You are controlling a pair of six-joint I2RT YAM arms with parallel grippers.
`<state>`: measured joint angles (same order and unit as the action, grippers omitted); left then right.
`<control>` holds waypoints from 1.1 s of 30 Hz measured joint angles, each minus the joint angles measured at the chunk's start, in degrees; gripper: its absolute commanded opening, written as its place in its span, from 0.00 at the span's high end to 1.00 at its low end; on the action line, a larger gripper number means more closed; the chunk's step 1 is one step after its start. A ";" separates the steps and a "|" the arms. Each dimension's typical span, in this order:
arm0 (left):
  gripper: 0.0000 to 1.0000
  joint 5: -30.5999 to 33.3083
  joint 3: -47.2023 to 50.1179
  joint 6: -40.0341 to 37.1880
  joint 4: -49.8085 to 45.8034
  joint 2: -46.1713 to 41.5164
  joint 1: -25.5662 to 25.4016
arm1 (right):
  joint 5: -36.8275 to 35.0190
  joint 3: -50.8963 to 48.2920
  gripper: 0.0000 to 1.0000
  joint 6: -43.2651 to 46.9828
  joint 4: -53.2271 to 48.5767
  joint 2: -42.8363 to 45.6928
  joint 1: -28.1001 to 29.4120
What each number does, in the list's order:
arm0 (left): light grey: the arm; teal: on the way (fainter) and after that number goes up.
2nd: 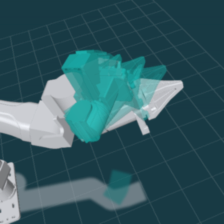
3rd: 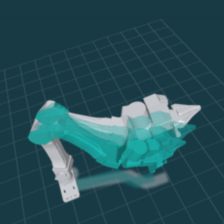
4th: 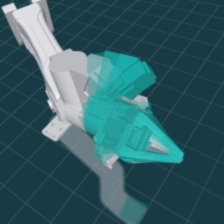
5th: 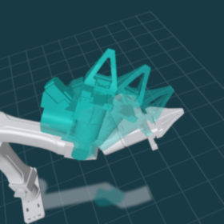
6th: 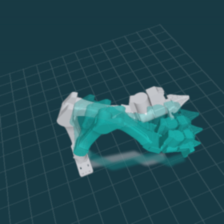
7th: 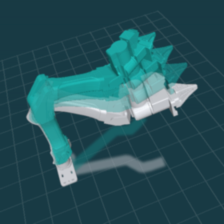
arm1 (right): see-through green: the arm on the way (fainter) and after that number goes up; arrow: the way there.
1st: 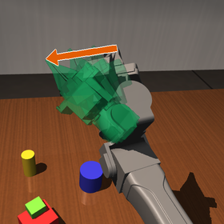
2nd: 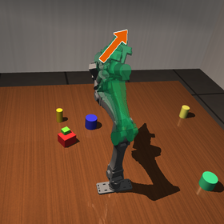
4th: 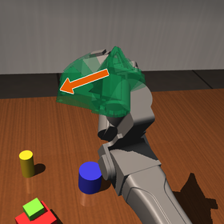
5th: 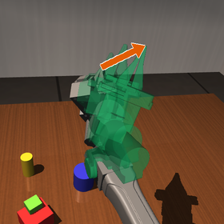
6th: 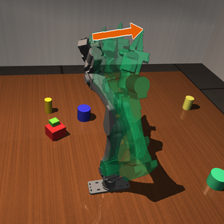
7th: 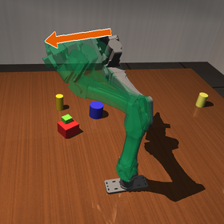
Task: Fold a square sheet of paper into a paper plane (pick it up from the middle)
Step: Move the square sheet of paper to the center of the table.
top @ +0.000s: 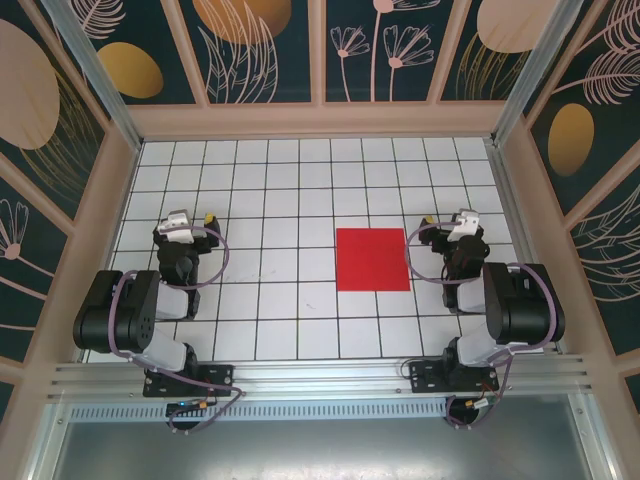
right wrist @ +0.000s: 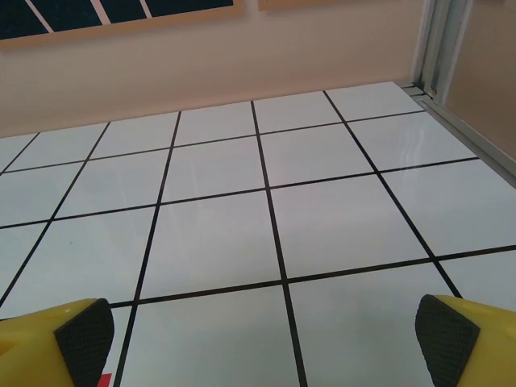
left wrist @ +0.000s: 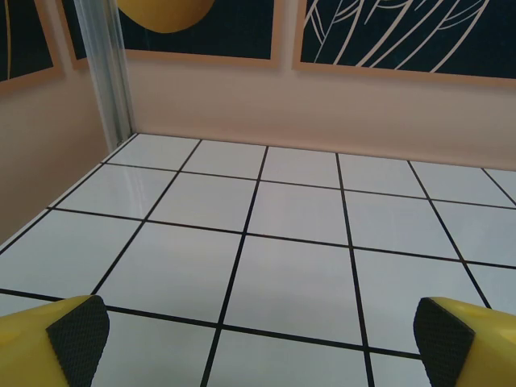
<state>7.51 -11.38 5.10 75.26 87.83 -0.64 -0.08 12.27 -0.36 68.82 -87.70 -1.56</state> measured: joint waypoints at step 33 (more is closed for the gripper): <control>0.01 1.64 5.03 0.11 9.18 0.20 0.00 | -1.44 1.18 0.01 0.04 -2.38 0.87 0.66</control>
<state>9.15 -6.35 5.21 84.44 88.03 -0.64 -1.52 13.45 -0.32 66.43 -86.83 -0.91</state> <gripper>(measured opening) 0.986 0.988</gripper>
